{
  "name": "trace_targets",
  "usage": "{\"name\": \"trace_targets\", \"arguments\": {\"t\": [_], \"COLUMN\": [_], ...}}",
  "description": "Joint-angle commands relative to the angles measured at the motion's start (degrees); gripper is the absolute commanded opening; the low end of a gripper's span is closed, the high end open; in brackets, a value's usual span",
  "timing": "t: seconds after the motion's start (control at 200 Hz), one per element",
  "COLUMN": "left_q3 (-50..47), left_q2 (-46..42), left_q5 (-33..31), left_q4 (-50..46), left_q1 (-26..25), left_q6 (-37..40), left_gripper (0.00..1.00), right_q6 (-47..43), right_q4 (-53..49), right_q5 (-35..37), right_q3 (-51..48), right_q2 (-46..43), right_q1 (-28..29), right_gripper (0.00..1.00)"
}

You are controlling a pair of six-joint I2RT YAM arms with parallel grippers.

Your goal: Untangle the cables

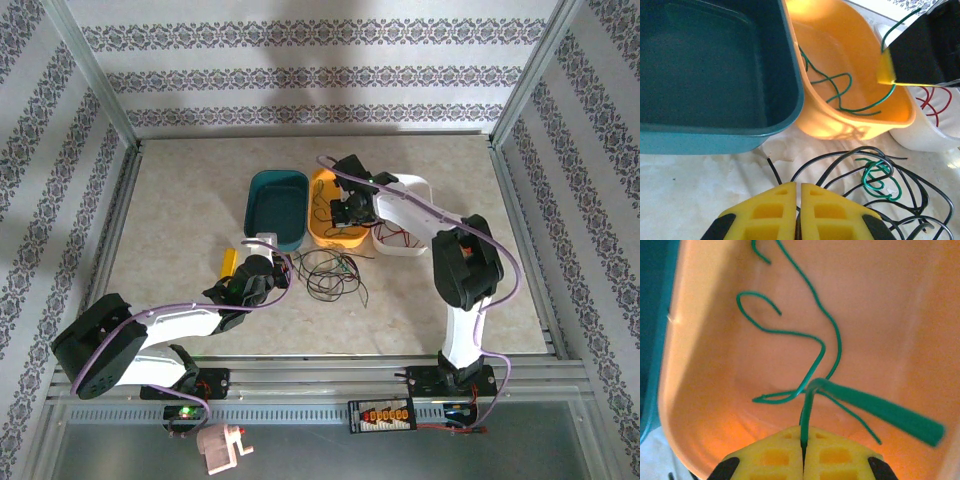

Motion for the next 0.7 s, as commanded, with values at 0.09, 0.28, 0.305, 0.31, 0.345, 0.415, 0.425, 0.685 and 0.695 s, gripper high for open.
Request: {"name": "trace_targets", "arguments": {"t": [0.09, 0.28, 0.305, 0.31, 0.345, 0.415, 0.425, 0.685, 0.695], "left_q3": [1.5, 1.7, 1.8, 1.8, 1.9, 2.0, 2.0, 2.5, 2.5], "left_q2": [-1.1, -0.9, -0.9, -0.9, -0.8, -0.7, -0.7, -0.2, -0.2], "left_q5": [0.3, 0.4, 0.4, 0.4, 0.4, 0.6, 0.5, 0.7, 0.7], "left_q4": [-2.2, -2.4, -2.4, -2.4, -2.4, -2.5, -2.5, -2.5, -2.5], "left_q1": [0.7, 0.7, 0.7, 0.7, 0.7, 0.7, 0.7, 0.6, 0.6], "left_q6": [0.9, 0.9, 0.9, 0.9, 0.9, 0.9, 0.9, 0.8, 0.8], "left_gripper": [0.0, 0.0, 0.0, 0.0, 0.0, 0.0, 0.0, 0.0, 0.0], "right_q6": [-1.8, -1.8, -1.8, -1.8, -1.7, -1.2, -1.2, 0.3, 0.3], "right_q4": [-2.8, -2.9, -2.9, -2.9, -3.0, -2.5, -2.4, 0.1, 0.2], "right_q5": [1.0, 1.0, 0.9, 0.9, 0.8, 0.9, 1.0, 3.7, 3.8], "right_q3": [3.7, 3.9, 3.9, 3.9, 3.9, 3.2, 3.1, -0.5, -0.7], "right_q2": [4.5, 5.2, 5.1, 5.1, 4.6, 2.8, 2.4, -8.7, -9.0], "right_q1": [1.1, 0.9, 0.9, 0.9, 0.8, 0.7, 0.7, 0.0, 0.0], "right_gripper": [0.0, 0.0, 0.0, 0.0, 0.0, 0.14, 0.15, 0.33, 0.33]}}
